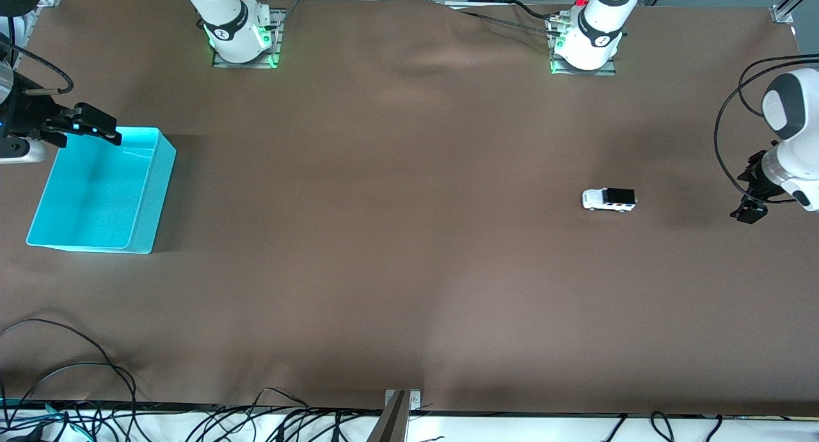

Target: Wind and store white jeep toy

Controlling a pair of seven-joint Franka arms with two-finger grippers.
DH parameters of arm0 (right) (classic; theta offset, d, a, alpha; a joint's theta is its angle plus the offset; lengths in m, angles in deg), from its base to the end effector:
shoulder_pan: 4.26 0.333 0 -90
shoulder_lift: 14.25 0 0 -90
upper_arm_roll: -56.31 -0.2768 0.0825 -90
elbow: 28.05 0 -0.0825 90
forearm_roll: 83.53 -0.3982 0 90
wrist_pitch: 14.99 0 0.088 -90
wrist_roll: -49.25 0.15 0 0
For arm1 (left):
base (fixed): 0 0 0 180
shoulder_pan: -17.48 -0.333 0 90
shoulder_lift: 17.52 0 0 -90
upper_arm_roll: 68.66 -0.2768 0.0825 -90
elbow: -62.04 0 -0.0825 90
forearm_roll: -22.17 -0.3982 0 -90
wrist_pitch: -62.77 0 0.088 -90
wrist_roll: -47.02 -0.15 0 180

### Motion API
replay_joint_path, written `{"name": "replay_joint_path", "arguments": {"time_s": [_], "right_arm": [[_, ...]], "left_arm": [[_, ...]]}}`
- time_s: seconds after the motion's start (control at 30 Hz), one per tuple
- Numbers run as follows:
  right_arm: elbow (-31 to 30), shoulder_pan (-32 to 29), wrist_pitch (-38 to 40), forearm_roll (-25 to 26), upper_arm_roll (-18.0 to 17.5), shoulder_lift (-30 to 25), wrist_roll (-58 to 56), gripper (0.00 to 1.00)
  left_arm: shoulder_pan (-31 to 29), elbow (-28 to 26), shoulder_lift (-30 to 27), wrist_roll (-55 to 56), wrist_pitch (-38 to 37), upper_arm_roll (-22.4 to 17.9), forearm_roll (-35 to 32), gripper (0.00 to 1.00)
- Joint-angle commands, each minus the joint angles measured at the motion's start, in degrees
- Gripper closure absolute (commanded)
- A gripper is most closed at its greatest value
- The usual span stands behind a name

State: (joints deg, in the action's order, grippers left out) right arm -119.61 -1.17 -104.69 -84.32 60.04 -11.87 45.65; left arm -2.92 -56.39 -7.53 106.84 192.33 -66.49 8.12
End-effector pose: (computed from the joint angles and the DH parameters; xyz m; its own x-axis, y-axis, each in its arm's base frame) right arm 0.5735 -0.0038 0.5050 0.9960 0.0516 -0.0730 0.0506 -0.9986 -0.0157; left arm 0.5508 0.1965 0.2616 0.3567 0.9201 0.1620 0.9339 -0.3467 -0.0871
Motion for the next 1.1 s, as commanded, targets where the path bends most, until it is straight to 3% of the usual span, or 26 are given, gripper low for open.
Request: {"name": "replay_joint_path", "arguments": {"time_s": [0.0, 0.47, 0.7, 0.73, 1.07], "right_arm": [[1.21, -0.01, 0.40, 0.88, -0.22, 0.43, -0.09, 0.00], [1.30, -0.01, 0.58, 0.88, -0.22, 0.34, -0.09, 0.00], [1.21, -0.01, 0.58, 0.88, -0.22, 0.34, -0.17, 0.00], [1.30, -0.01, 0.49, 0.88, -0.22, 0.34, -0.17, 0.00], [1.30, -0.01, 0.40, 0.88, -0.22, 0.34, -0.09, 0.00]], "left_arm": [[-0.16, 8.90, -0.42, -8.22, -9.75, 2.05, 4.12, 0.00], [0.01, 21.91, -0.33, -22.19, -19.52, 7.14, 6.41, 0.00], [0.10, 27.28, -0.06, -36.34, -25.67, 9.25, 6.49, 0.00], [0.10, 30.07, -0.06, -42.36, -28.72, 9.95, 7.89, 0.00], [0.45, 34.13, 0.46, -55.32, -31.82, 10.31, 12.20, 0.00]]}}
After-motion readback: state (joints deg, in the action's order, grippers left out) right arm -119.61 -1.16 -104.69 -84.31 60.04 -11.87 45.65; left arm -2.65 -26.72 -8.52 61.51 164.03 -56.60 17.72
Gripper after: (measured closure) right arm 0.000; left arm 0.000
